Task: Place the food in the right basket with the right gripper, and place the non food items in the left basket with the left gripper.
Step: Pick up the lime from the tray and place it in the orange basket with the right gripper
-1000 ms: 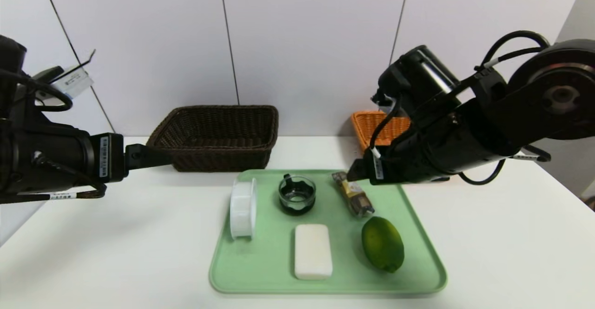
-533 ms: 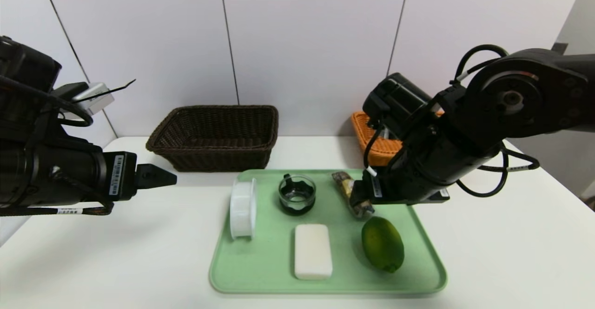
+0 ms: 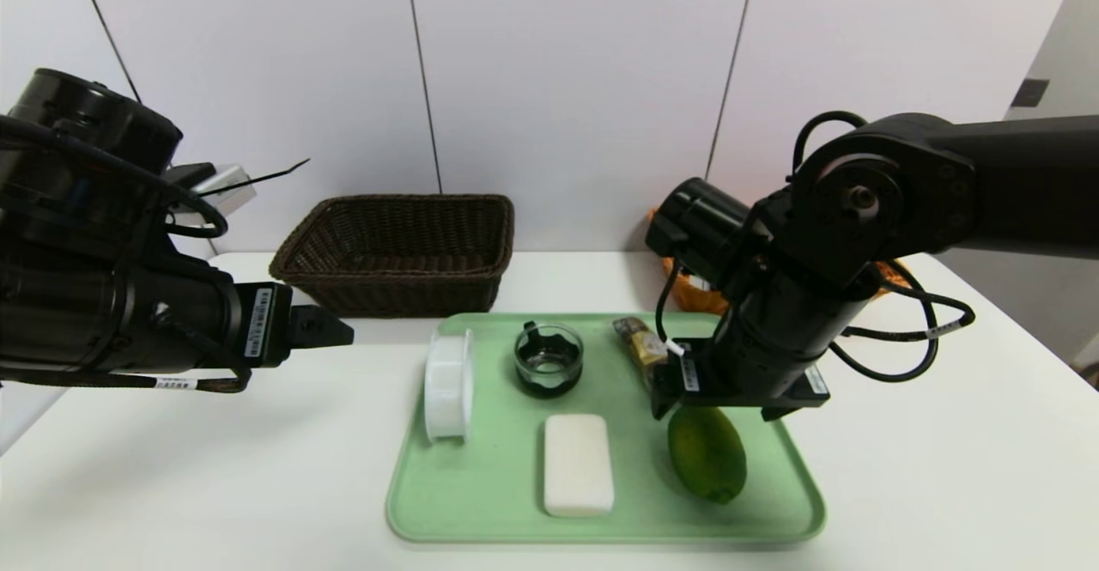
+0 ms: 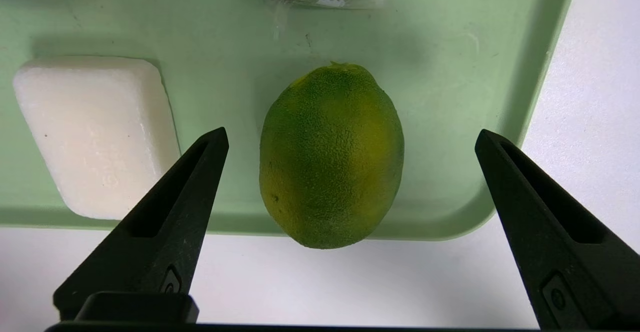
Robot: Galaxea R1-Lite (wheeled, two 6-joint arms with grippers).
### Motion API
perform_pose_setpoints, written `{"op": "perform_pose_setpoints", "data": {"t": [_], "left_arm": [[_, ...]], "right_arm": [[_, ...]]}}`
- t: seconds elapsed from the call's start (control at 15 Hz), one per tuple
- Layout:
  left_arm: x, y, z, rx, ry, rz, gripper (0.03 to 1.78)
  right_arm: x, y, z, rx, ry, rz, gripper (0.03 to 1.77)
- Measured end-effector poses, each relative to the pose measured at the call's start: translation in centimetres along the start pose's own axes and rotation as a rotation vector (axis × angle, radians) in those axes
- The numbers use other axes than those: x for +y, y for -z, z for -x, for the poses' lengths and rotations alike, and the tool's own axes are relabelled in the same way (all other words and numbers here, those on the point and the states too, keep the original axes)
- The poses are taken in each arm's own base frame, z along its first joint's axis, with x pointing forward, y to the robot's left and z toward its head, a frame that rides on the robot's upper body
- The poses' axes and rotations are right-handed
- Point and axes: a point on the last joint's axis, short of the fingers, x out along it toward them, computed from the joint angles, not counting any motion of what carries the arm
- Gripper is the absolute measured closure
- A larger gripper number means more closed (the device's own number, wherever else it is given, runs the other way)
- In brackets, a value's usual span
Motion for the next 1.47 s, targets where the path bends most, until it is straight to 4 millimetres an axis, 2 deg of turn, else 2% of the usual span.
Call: {"op": "perform_pose_setpoints", "data": {"t": [0.87,0.93,1.13,1.2,1.47], "left_arm": [[-0.3,0.2,-0.8,0.027,0.001,0.006,0.12],[-0.3,0.2,-0.7,0.027,0.001,0.006,0.12],[-0.3,0.2,-0.7,0.026,0.001,0.022,0.12],[-0.3,0.2,-0.7,0.026,0.001,0.023,0.12],[-0.3,0.2,-0.7,0.026,0.001,0.025,0.12]], "right_arm": [[1.1,0.1,-3.1,0.139,0.016,-0.03,0.09],[1.1,0.1,-3.2,0.142,0.017,-0.032,0.17],[1.2,0.0,-3.6,0.147,0.022,-0.034,0.66],[1.2,0.0,-3.6,0.149,0.024,-0.034,0.74],[1.2,0.0,-2.8,0.131,0.012,-0.041,0.78]]}}
